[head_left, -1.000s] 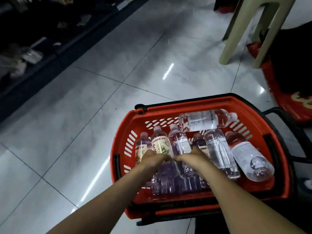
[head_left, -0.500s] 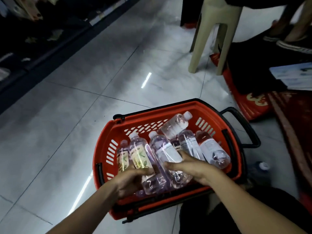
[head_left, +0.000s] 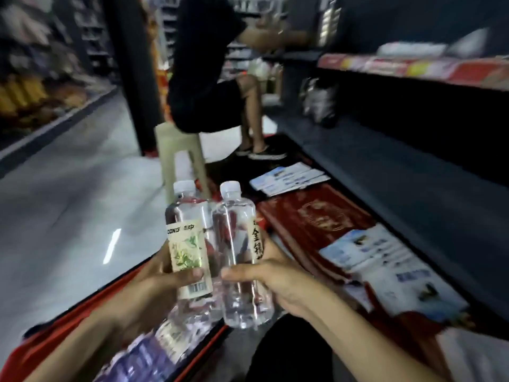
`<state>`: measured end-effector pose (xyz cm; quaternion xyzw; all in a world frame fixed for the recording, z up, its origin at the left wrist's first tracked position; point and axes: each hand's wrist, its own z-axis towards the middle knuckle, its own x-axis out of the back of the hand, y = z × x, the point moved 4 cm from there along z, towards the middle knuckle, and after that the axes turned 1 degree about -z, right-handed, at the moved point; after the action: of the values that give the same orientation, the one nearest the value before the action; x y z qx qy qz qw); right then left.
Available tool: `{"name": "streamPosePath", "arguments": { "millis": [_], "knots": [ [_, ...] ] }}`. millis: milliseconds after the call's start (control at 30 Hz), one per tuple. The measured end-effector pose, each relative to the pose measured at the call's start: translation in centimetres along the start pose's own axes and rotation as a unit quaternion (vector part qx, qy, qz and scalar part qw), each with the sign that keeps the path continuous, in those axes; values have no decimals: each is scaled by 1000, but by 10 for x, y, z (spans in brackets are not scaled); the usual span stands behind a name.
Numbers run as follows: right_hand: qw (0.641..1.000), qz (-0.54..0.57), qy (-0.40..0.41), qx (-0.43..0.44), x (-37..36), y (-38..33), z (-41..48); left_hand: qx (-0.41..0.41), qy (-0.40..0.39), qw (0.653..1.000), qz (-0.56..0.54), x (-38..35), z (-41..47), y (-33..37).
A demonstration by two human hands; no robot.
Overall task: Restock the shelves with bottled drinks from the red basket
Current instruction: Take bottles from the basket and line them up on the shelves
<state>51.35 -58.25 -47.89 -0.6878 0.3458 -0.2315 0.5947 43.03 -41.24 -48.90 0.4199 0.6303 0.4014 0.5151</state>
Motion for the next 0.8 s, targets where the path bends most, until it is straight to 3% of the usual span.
{"name": "streamPosePath", "arguments": {
  "millis": [200,367,567,800],
  "knots": [
    [980,39,146,127,97,-118,-121,-106,-125,986,33,-171,27,76],
    [956,-30,210,204,156,-199,-206,-157,-223,962,18,-286,52,121],
    [878,-90,357,305,204,-266,-246,-187,-312,931,-4,-396,101,172],
    [781,-129,514,332,273,-316,-253,-200,-388,900,4,-497,165,208]
  ]
}}
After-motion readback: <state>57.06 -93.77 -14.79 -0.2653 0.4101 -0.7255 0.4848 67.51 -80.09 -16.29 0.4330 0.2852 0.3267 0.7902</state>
